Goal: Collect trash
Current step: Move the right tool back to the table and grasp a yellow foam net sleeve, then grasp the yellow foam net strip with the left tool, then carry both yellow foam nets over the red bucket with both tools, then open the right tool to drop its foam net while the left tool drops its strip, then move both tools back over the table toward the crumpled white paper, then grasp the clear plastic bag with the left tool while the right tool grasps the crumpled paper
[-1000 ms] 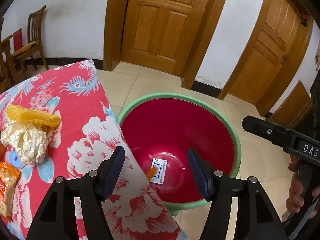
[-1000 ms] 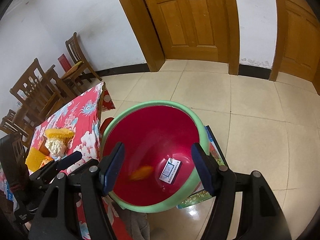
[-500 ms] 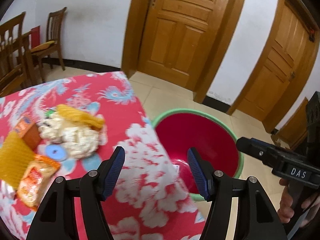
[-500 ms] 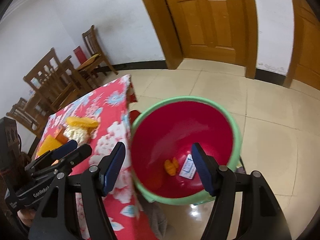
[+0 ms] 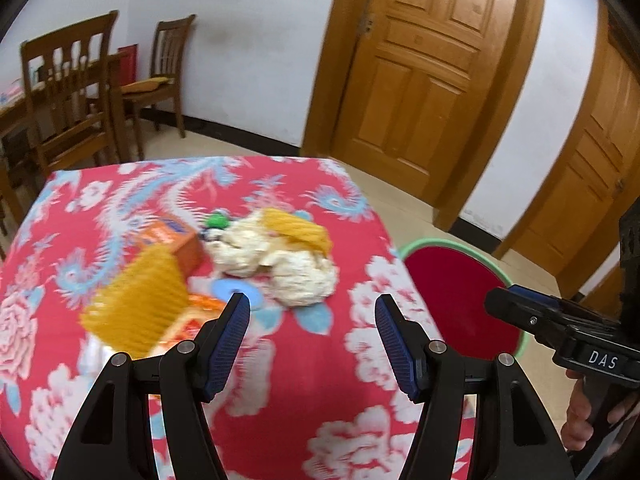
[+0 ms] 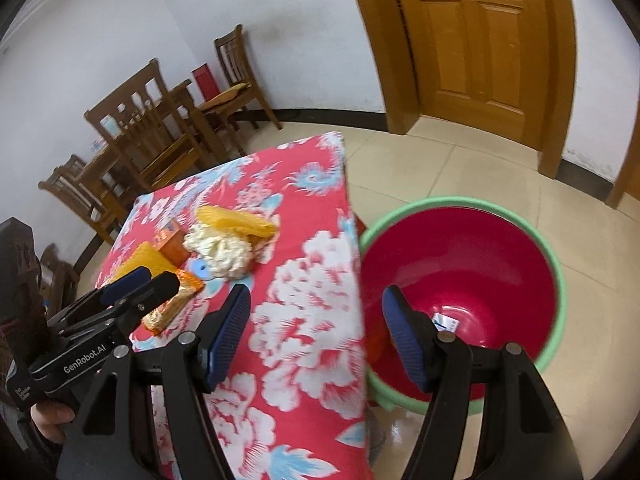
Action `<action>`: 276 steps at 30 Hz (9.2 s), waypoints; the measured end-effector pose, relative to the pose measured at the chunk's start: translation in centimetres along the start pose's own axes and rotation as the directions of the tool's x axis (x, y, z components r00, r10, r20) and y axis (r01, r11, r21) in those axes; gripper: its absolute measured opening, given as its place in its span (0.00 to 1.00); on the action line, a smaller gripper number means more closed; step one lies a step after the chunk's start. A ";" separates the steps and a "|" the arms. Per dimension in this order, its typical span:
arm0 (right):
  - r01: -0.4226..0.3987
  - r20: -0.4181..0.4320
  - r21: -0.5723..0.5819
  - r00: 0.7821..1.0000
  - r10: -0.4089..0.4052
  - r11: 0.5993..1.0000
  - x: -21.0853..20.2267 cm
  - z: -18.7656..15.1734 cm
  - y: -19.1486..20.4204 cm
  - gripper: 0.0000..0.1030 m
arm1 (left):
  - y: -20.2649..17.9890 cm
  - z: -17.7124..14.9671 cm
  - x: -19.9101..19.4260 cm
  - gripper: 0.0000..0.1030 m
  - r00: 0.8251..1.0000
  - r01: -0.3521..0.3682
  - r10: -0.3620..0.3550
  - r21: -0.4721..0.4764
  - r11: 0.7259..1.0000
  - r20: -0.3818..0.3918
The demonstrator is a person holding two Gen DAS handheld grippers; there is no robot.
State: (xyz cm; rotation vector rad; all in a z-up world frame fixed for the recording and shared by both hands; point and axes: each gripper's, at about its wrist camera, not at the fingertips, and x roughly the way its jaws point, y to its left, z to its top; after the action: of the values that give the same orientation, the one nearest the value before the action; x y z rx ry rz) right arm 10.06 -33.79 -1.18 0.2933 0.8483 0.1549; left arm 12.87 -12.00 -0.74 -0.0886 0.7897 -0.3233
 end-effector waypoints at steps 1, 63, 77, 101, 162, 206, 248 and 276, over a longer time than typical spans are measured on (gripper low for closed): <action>-0.004 -0.003 -0.007 1.000 0.004 1.000 0.3 0.1 0.4 0.68 | 0.6 0.1 -0.2 0.64 1.000 -0.011 0.011 -0.006 1.000 0.005; -0.039 -0.023 -0.236 0.999 0.034 0.971 8.2 5.1 10.4 0.11 | 9.5 0.1 -0.9 0.10 1.000 0.011 -0.008 -0.181 0.983 0.021; -0.065 0.065 -0.228 0.995 0.082 0.972 2.2 3.8 10.6 0.11 | 9.2 0.7 -4.5 0.10 0.996 0.031 -0.016 -0.168 0.985 0.092; 0.080 0.164 -0.116 0.985 -0.060 0.990 -6.2 2.0 2.3 0.11 | 0.4 2.7 -4.5 0.10 0.986 0.139 -0.135 -0.030 0.990 0.097; 0.169 0.012 0.161 0.985 -0.173 0.972 -3.1 -1.5 -13.4 0.43 | -15.2 -0.7 11.3 0.11 0.941 0.288 -0.254 0.136 0.948 -0.224; -0.015 0.027 -0.001 1.000 0.015 1.000 -2.5 -1.0 -1.2 0.43 | -3.4 0.1 -0.3 0.49 0.993 0.105 -0.105 0.000 0.995 -0.046; -0.092 -0.161 -0.164 0.985 0.065 0.982 10.4 1.3 10.9 0.56 | 14.1 -2.0 -0.3 0.49 0.985 -0.170 0.157 -0.262 0.950 -0.068; -0.026 -0.218 -0.107 0.976 0.002 0.994 15.6 1.8 9.3 0.41 | 15.3 -3.8 2.2 0.33 0.986 -0.156 0.127 -0.307 0.939 -0.111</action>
State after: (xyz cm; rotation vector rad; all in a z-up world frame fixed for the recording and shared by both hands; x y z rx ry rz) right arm 21.45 -21.39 -8.20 0.1812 1.0509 0.2487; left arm 15.51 1.94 -7.94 -0.3182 0.9272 -0.0617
